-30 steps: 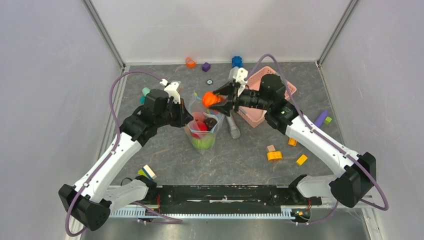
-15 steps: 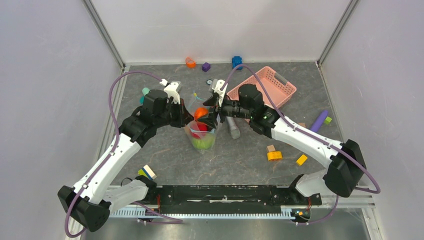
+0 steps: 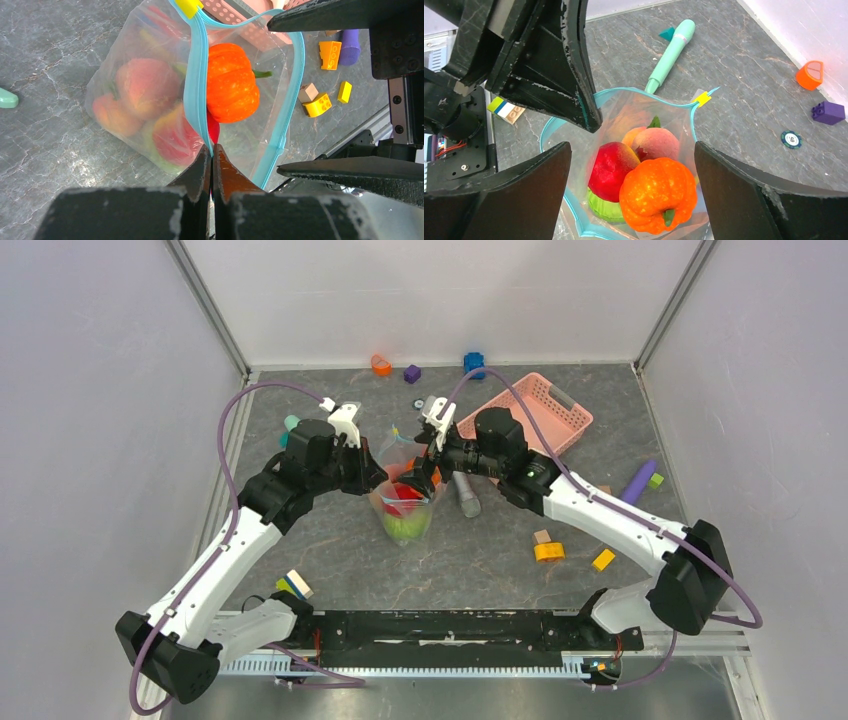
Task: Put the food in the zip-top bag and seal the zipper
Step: Place the fake vegetable in the zipper food storage bag, then pick up the fake vegetable from the bin.
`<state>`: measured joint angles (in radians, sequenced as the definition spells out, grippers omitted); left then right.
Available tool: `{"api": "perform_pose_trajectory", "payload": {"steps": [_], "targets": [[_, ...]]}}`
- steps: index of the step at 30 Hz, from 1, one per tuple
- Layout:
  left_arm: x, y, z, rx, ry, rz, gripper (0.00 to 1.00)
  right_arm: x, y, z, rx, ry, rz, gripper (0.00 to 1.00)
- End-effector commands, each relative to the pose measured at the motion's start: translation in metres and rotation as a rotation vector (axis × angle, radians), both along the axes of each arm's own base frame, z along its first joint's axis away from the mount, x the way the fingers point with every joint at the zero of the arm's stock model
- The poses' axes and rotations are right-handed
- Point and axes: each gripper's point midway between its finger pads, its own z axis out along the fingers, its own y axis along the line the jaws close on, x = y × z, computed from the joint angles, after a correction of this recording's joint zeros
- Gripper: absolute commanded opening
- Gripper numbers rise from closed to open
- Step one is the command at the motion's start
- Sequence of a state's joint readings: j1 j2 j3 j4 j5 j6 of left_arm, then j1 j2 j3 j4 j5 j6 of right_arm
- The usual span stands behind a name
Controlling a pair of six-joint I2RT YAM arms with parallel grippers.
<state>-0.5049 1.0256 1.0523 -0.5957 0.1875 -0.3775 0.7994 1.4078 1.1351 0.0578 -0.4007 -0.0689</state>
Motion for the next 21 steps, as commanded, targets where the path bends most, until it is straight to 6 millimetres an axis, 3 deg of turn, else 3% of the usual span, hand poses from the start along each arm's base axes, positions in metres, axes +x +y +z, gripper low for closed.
{"api": "perform_pose_trajectory", "payload": {"steps": [1,5,11,17,21], "targets": [[0.002,-0.004,0.012,-0.056,-0.017,0.009,0.02,0.006,-0.003,0.046,0.073,-0.059,-0.049,0.98],[0.002,-0.003,0.013,-0.057,-0.022,0.011,0.02,0.019,-0.011,0.056,0.088,-0.028,-0.116,0.98],[0.002,-0.002,0.014,-0.057,-0.028,0.017,0.02,0.042,-0.036,0.055,0.126,0.073,-0.223,0.98],[0.001,-0.003,0.015,-0.059,-0.030,0.008,0.02,0.089,-0.082,0.043,0.113,0.191,-0.411,0.98],[0.002,-0.002,0.015,-0.054,-0.034,0.014,0.03,0.125,-0.120,0.021,0.002,0.247,-0.587,0.98]]}}
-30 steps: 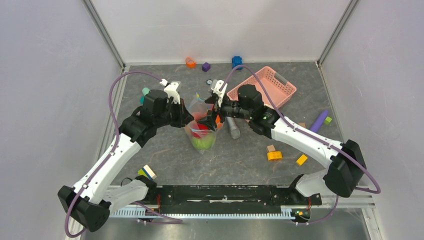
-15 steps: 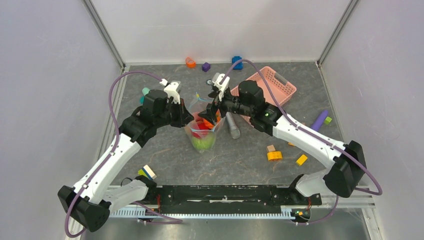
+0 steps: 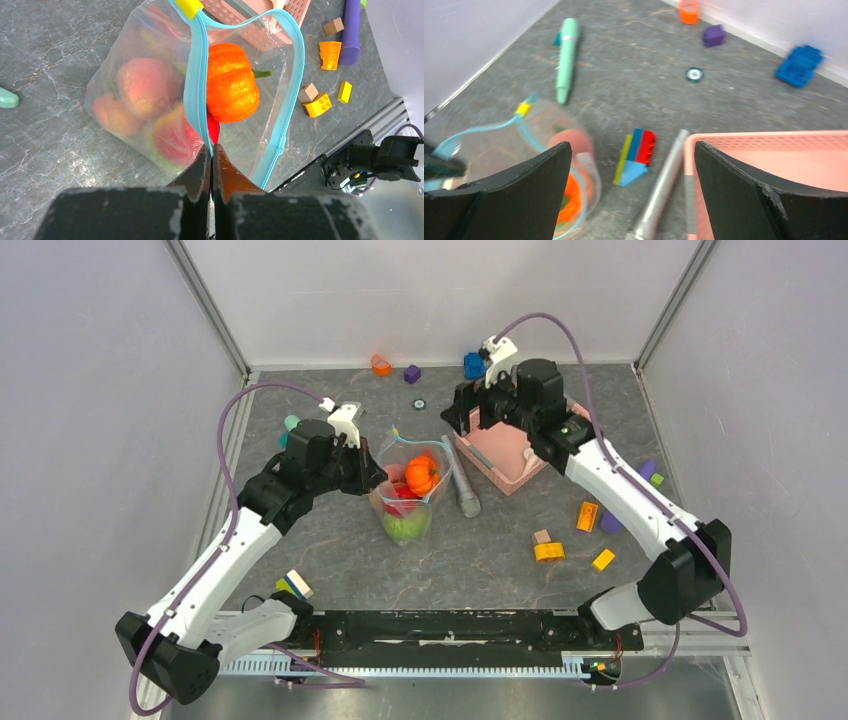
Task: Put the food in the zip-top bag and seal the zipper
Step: Pick up the fake vegetable from the bin.
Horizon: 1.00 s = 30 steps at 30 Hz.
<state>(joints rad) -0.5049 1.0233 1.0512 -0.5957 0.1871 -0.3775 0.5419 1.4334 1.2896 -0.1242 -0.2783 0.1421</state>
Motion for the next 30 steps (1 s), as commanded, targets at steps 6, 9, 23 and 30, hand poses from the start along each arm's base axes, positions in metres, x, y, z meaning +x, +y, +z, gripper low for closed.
{"api": "perform_pose_trajectory", "payload": {"steps": [6,9,23,30], "targets": [[0.003,-0.002,0.013,-0.045,-0.029,0.014,0.03,0.073,-0.087,-0.024,-0.343,0.070,-0.345,0.98],[0.004,-0.001,0.012,-0.040,-0.031,0.017,0.03,0.091,-0.115,-0.043,-0.514,0.122,-0.423,0.98],[0.006,0.002,0.010,-0.017,-0.031,0.023,0.03,0.107,-0.159,-0.164,-0.782,0.458,-0.342,0.98],[0.006,0.000,0.006,-0.013,-0.015,0.015,0.03,0.081,-0.188,-0.206,-0.853,0.569,-0.400,0.97]]}}
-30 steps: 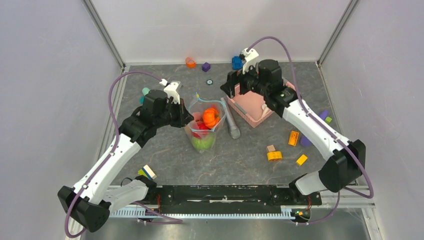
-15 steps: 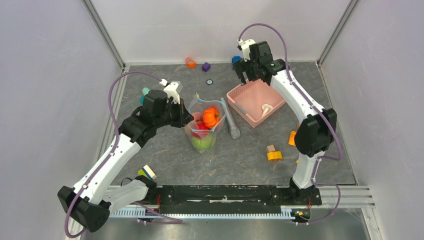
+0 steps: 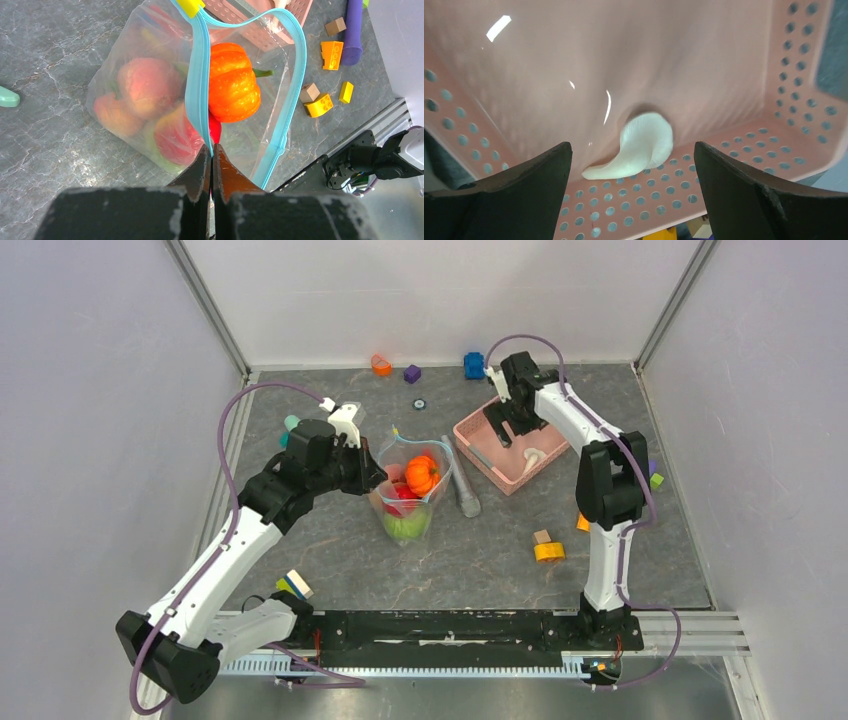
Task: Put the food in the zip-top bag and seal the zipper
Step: Pick up the fake vegetable from the bin.
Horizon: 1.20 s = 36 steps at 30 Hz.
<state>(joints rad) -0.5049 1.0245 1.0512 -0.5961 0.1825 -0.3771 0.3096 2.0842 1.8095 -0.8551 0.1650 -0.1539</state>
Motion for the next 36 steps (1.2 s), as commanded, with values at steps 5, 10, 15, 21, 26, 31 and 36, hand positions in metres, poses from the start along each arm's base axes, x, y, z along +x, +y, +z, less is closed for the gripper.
{"api": "perform_pose_trajectory", "payload": {"steps": [5,10,15,21,26,31,36], "targets": [[0.006,0.000,0.007,-0.014,-0.014,0.016,0.03,-0.023,-0.018,-0.029,0.027,0.085,-0.034,0.94],[0.005,0.001,0.008,-0.011,-0.019,0.019,0.03,-0.033,-0.017,-0.039,0.075,0.116,-0.026,0.90],[0.005,0.002,0.009,-0.010,-0.025,0.022,0.03,-0.042,-0.023,-0.047,0.058,0.142,-0.029,0.89],[0.004,0.003,0.011,-0.010,-0.030,0.023,0.03,-0.045,-0.019,-0.057,0.081,0.169,-0.017,0.84],[0.005,0.004,0.011,-0.009,-0.032,0.028,0.03,-0.044,-0.013,-0.060,0.111,0.175,-0.015,0.64],[0.004,0.004,0.011,-0.009,-0.033,0.026,0.03,-0.047,-0.008,-0.060,0.140,0.178,-0.004,0.39],[0.004,0.004,0.011,-0.012,-0.032,0.025,0.03,-0.046,-0.007,-0.060,0.150,0.166,-0.011,0.21]]}}
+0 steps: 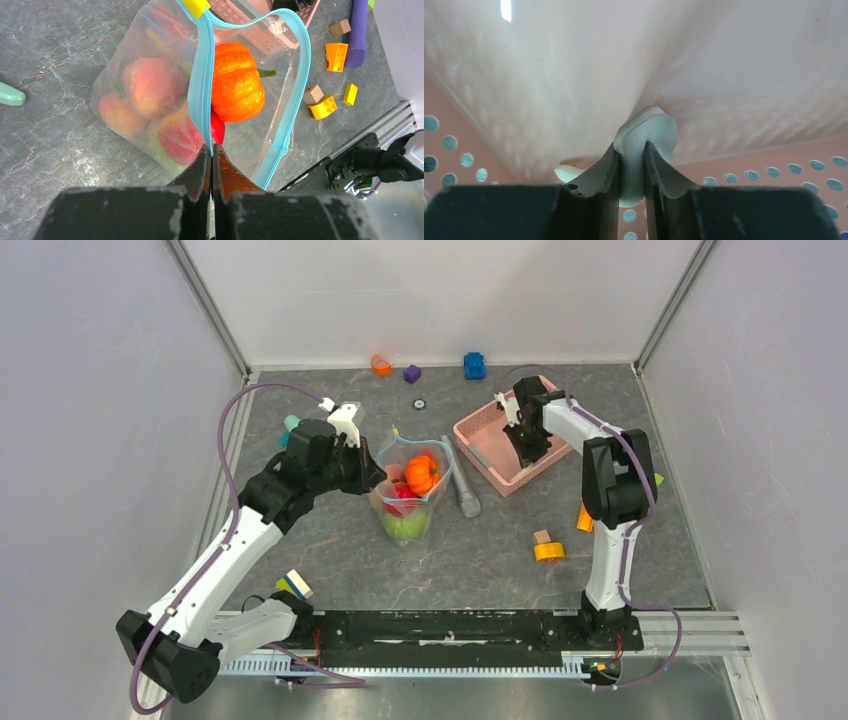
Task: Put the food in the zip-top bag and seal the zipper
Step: Pick up the fake vegetable from the bin, then place the fake vegetable in the zipper food storage bag.
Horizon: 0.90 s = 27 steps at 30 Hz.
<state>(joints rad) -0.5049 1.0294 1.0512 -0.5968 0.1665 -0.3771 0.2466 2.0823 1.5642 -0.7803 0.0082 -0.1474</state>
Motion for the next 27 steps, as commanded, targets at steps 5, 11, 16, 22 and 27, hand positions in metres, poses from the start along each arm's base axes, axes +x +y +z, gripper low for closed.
{"api": "perform_pose_trajectory", "payload": {"steps": [5,11,16,22,27], "targets": [[0.001,0.002,0.015,-0.025,-0.038,0.010,0.03,0.020,0.011,0.039,0.074,-0.123,-0.023,0.02],[0.000,0.002,0.018,-0.031,-0.043,0.009,0.03,0.044,0.019,0.115,0.148,-0.373,-0.030,0.00],[0.000,0.001,0.018,-0.037,-0.043,0.005,0.03,0.036,0.038,0.179,0.294,-0.576,0.030,0.00],[-0.001,0.000,0.017,-0.039,-0.038,-0.001,0.03,-0.018,0.127,0.262,0.532,-0.789,0.388,0.00],[-0.002,0.000,0.019,-0.042,-0.045,-0.001,0.03,-0.091,0.196,0.318,0.663,-1.013,0.732,0.00]]}}
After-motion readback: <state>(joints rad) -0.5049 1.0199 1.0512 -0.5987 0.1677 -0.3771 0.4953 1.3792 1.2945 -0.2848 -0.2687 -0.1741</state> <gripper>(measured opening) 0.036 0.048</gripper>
